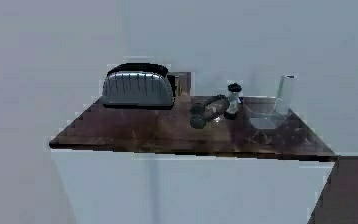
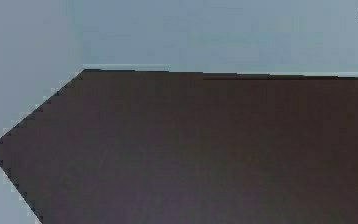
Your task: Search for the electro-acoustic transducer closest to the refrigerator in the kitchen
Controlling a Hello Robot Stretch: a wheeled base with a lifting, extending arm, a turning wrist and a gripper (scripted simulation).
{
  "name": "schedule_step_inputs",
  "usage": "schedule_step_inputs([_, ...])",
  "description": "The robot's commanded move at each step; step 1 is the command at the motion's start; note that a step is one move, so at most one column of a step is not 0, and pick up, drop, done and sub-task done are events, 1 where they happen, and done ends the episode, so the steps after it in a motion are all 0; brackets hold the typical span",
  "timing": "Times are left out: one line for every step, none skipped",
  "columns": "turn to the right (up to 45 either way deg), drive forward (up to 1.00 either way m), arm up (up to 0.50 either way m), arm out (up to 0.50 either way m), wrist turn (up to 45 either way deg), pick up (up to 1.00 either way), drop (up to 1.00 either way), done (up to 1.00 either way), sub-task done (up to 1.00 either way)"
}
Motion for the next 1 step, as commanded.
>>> schedule_step_inputs([-45.0,0.0,0.0,0.0,0.0,0.0,0.0,0.0,0.0])
